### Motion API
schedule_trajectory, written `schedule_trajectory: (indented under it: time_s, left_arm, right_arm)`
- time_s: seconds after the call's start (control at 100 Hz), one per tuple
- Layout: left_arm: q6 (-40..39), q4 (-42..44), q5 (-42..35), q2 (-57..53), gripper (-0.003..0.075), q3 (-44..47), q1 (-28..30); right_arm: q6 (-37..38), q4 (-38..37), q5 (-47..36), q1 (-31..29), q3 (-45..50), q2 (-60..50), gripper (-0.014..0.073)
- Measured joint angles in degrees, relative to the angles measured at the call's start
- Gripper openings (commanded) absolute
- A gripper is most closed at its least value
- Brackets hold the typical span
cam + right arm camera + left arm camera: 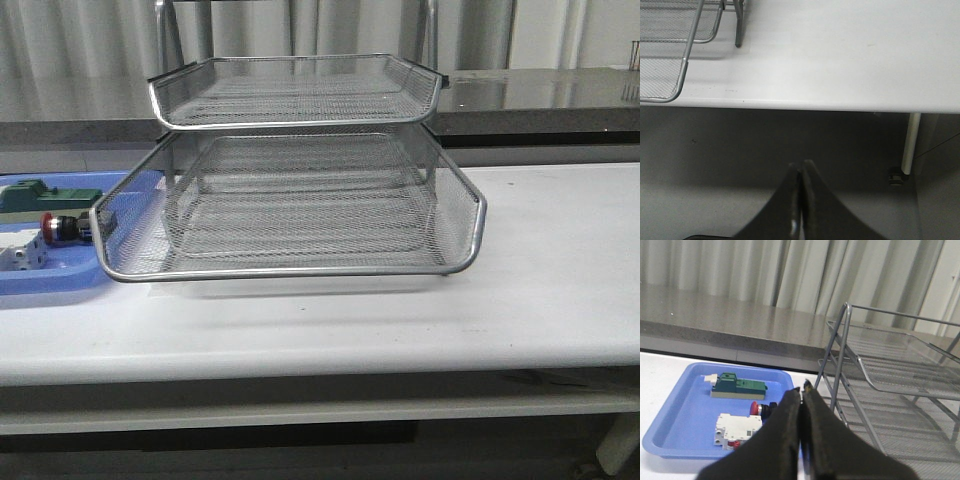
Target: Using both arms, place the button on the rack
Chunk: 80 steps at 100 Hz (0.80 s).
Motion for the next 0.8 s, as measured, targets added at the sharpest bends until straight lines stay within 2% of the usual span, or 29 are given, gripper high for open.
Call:
schedule_trajectory:
  time_s: [0.24,0.59,0.8]
  left_arm:
    - [0.0,3.2,10.45,16.42,-0.0021,-16.44,0.0]
    - [0.0,14.08,34.74,42.55,-0.0021,-43.77,0.0]
    - [0.0,17.77,47.05,57.47,-0.0021,-55.34,0.0]
  right_arm:
    - [0.0,0.0,0.0,0.0,0.0,0.0,-0.0068]
    - [0.0,0.0,0.02,0.0,0.0,0.0,-0.0068]
    - [0.0,0.0,0.02,0.0,0.0,0.0,-0.0068]
